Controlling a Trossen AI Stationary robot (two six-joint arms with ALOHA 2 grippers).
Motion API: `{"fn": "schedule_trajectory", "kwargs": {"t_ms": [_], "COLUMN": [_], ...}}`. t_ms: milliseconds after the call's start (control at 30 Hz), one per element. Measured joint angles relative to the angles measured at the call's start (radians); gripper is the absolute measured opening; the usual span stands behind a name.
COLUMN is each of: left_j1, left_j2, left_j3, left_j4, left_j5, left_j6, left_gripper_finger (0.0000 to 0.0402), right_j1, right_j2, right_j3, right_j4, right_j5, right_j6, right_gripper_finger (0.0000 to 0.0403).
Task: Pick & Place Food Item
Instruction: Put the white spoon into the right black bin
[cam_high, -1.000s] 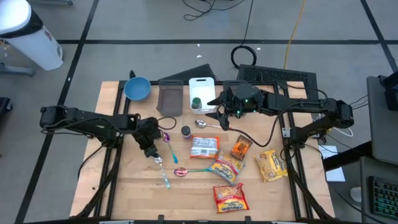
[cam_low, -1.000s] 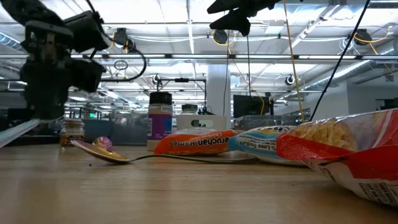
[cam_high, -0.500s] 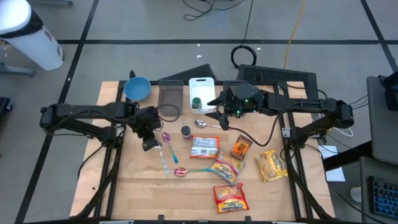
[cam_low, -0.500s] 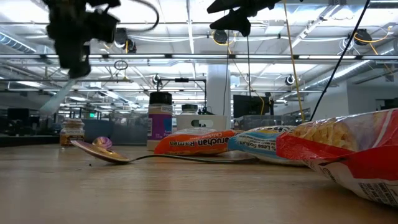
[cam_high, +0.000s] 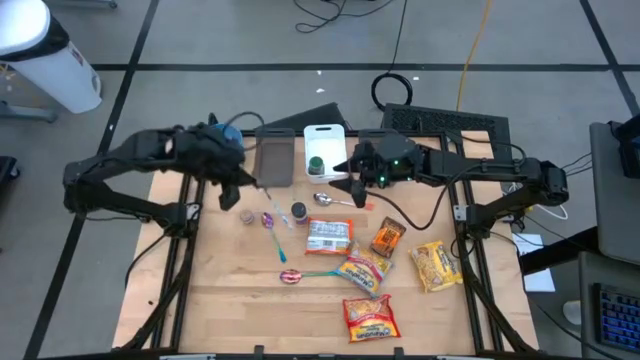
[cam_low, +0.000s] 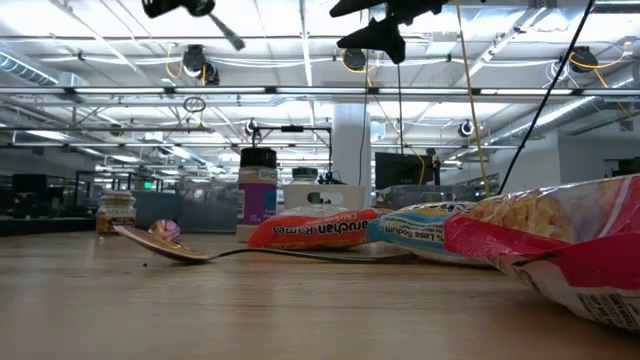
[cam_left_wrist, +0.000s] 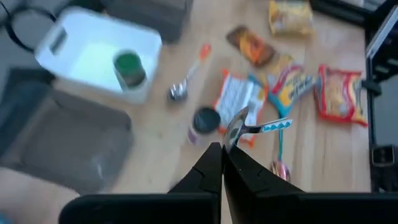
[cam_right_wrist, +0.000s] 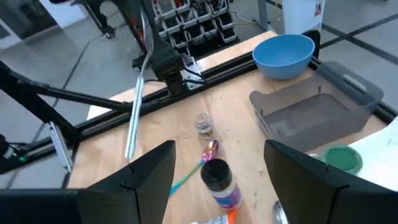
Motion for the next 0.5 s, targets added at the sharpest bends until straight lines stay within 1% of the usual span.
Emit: {"fn": "schedule_trajectory", "kwargs": {"t_ms": [67, 200, 267, 400, 500], "left_j1": [0.010, 0.027, 0.028, 0.024, 0.022], "left_j2": [0.016, 0.080, 0.124, 0.219, 0.281], "left_j3": [0.036, 0.082, 0.102, 0.140, 0.185], "left_j4": [0.000, 0.001, 0.008, 0.014, 0.014], "left_j5": [-0.025, -0.037, -0.033, -0.024, -0.021], "left_j6": [0.017, 0.031, 0.030, 0.027, 0.007], "left_gripper_finger": [0.0007, 0.0005, 0.0006, 0.0006, 0.0005], "right_j1": [0.012, 0.028, 0.033, 0.013, -0.016], "right_j2": [0.014, 0.064, 0.092, 0.125, 0.125], "right_j3": [0.000, 0.001, 0.001, -0.001, -0.001], "right_j4": [0.036, 0.202, 0.247, 0.248, 0.188], "right_j5": [-0.007, -0.120, -0.145, -0.158, -0.180], "right_j6": [0.016, 0.030, 0.038, 0.038, 0.035], "right_gripper_finger": [0.0242, 0.0242, 0.0242, 0.0242, 0.0242]}}
